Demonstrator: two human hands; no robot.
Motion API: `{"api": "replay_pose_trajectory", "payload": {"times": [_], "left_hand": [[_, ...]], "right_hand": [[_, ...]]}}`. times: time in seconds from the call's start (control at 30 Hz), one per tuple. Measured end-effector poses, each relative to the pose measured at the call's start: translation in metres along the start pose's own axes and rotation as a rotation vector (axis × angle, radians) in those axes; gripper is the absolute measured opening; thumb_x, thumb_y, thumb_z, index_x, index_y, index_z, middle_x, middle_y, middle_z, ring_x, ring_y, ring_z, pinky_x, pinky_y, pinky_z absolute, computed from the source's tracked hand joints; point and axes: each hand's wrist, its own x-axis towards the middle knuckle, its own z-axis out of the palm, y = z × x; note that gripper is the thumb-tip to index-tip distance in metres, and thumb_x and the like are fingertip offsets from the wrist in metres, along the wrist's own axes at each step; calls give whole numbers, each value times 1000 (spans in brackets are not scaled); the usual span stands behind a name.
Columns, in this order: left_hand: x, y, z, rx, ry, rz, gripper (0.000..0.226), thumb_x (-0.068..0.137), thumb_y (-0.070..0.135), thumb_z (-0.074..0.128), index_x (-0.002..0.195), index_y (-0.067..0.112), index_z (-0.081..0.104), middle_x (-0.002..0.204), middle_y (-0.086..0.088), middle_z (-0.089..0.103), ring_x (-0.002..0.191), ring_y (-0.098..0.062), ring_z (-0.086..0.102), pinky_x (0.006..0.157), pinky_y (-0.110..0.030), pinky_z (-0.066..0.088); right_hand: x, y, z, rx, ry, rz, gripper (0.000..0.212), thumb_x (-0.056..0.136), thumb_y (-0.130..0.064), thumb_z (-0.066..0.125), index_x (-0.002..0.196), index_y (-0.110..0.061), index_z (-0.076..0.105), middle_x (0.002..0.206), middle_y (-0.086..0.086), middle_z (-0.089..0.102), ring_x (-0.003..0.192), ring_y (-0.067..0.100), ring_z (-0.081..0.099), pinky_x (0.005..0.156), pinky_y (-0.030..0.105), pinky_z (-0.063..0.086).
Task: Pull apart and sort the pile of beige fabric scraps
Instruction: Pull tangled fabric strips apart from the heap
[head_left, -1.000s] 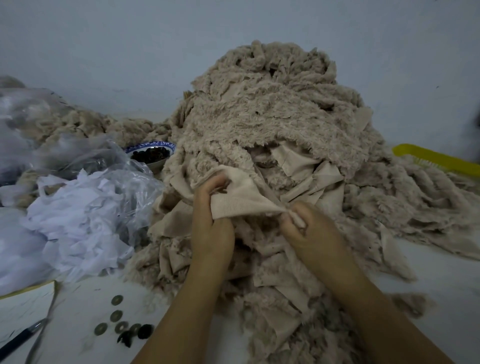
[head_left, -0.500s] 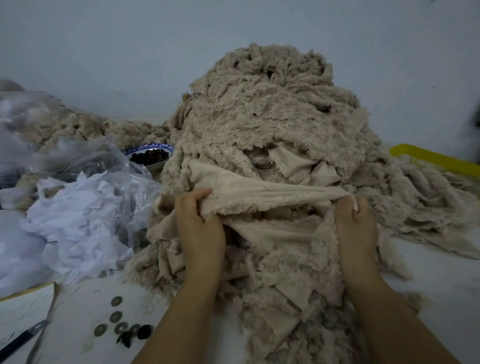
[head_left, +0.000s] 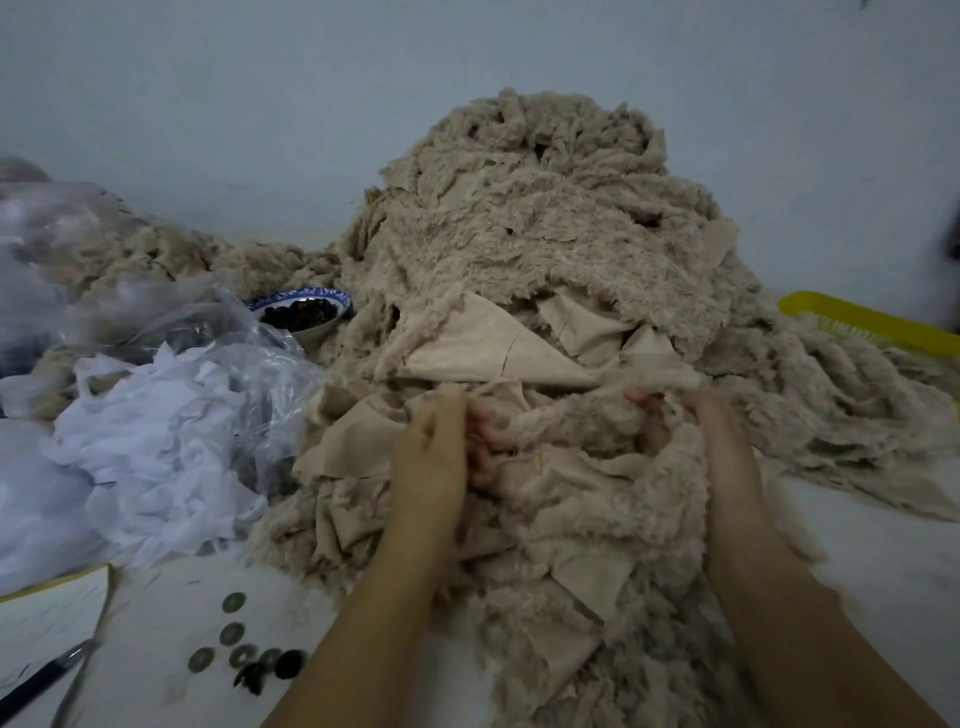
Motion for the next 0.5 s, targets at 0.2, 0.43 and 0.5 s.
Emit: {"api": "replay_pose_trajectory", "payload": {"times": [0.2, 0.43, 0.5], "left_hand": [[-12, -18, 15, 826, -523, 315, 29, 100, 45, 52, 115, 29, 69, 109, 13, 63, 105, -4, 54, 93, -21, 42], [-4, -6, 3, 483, -305, 206, 19, 96, 44, 60, 78, 37, 63, 83, 19, 63, 78, 0, 58, 70, -21, 44], [-2, 1, 0, 114, -210, 45, 17, 93, 44, 62, 78, 36, 66, 77, 15, 66, 69, -2, 61, 68, -26, 50]], "right_hand": [[-1, -5, 3, 486, -241, 177, 30, 88, -17, 47, 69, -14, 70, 80, 0, 70, 72, 12, 70, 66, 26, 58], [10, -10, -11, 478, -207, 161, 19, 87, -29, 60, 77, -19, 73, 73, -1, 64, 64, 11, 60, 66, 25, 52], [10, -4, -12, 297, -142, 165, 23, 85, -34, 62, 90, -16, 77, 86, 8, 73, 78, 22, 72, 74, 35, 60]]}}
